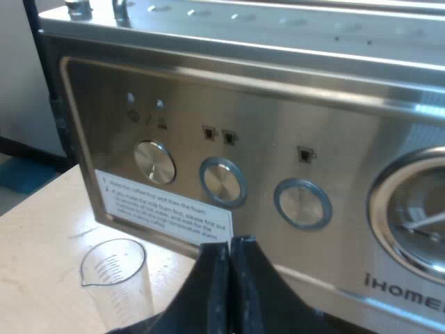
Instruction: Place mug into machine
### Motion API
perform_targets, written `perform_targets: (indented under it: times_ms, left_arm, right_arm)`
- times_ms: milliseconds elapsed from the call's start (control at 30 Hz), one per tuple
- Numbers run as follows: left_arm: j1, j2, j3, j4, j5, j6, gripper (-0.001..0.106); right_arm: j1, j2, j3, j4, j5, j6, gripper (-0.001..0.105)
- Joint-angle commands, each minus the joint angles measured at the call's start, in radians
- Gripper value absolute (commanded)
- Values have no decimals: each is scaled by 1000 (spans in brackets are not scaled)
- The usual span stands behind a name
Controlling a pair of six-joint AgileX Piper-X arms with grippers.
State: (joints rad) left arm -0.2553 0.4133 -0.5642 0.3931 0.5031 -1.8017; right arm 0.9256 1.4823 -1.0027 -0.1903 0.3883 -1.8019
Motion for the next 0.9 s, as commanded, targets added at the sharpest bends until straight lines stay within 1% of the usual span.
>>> perform_targets:
  times_ms: [33, 167, 433, 900]
  left_arm:
    - [3, -2, -4, -20, 10, -13, 68]
    - [3, -2, -4, -17, 28, -13, 68]
    - [3, -2, -4, -17, 28, -13, 68]
    - [3, -2, -4, -17, 28, -13, 68]
  right_arm:
    - [-12, 13, -28, -7, 13, -20, 0]
    - [-19, 39, -54, -8, 21, -20, 0]
    - [-29, 54, -64, -8, 65, -20, 0]
    - [-73, 54, -64, -14, 51, -13, 0]
